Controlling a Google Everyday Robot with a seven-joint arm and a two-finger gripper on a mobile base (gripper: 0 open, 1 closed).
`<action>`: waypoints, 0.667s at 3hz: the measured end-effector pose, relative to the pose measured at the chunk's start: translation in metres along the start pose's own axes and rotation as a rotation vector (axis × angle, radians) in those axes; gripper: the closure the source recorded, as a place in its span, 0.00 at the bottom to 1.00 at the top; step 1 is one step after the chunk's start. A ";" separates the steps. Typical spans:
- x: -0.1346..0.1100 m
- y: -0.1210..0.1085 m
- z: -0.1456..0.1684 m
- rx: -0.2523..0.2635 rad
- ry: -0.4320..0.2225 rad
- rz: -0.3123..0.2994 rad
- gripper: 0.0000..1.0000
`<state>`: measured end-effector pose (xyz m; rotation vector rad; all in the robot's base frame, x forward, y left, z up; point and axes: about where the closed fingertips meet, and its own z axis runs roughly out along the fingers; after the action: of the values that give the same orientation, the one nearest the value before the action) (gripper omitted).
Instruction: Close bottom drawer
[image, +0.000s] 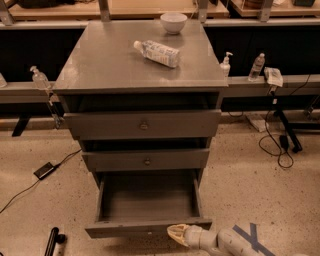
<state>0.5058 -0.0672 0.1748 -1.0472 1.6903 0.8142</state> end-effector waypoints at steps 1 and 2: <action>0.020 -0.010 0.014 -0.002 0.029 0.010 1.00; 0.023 -0.013 0.018 0.003 0.028 0.010 1.00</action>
Offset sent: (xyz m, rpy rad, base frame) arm 0.0537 0.0053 -0.0405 -0.0132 -0.0054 -0.0364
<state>0.5202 -0.0632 0.1464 -1.0532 1.7207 0.8068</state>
